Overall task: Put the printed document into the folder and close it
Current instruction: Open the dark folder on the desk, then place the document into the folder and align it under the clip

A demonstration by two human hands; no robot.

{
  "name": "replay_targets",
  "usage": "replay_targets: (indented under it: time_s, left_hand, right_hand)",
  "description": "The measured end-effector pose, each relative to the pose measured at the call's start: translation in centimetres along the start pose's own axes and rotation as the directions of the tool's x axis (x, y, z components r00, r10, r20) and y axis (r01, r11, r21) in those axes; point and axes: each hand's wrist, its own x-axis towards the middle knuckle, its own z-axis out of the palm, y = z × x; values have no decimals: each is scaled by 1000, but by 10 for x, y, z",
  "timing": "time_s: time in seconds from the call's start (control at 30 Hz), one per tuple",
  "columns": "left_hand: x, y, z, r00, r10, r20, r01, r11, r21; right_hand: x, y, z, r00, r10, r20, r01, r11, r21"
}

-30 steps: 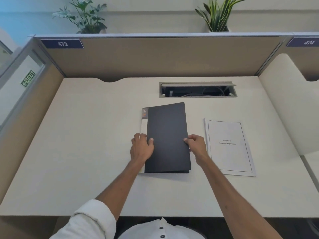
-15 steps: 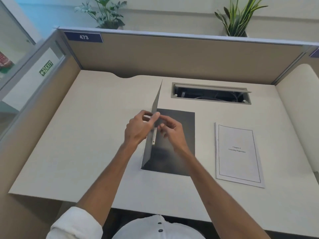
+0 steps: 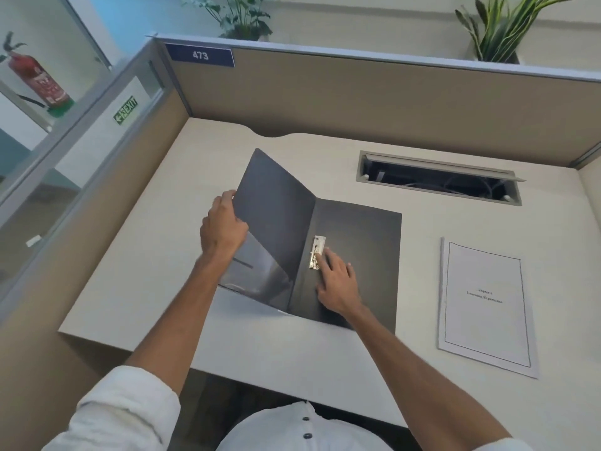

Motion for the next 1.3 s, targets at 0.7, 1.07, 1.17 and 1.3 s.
replay_targets:
  time_s: [0.7,1.07,1.17,1.3]
  left_hand:
    - [-34,-23,113,855,262,449,-399,883,245]
    - [-17,20,140,634,418,651,-575,818,34]
    - [-13,22,144,595,415,688,-593,805,27]
    - [-10,20,147,589,411,696,-571,821,-1]
  right_hand:
    - [6,15,20,999,19,40,-17,998,-62]
    - [15,38,6,988,108,-114,-112,993,-32]
    - [16,48,3,984,169,-59,-172,984,-45]
    - [19,53,3,985,173,-10,-174,985,-22]
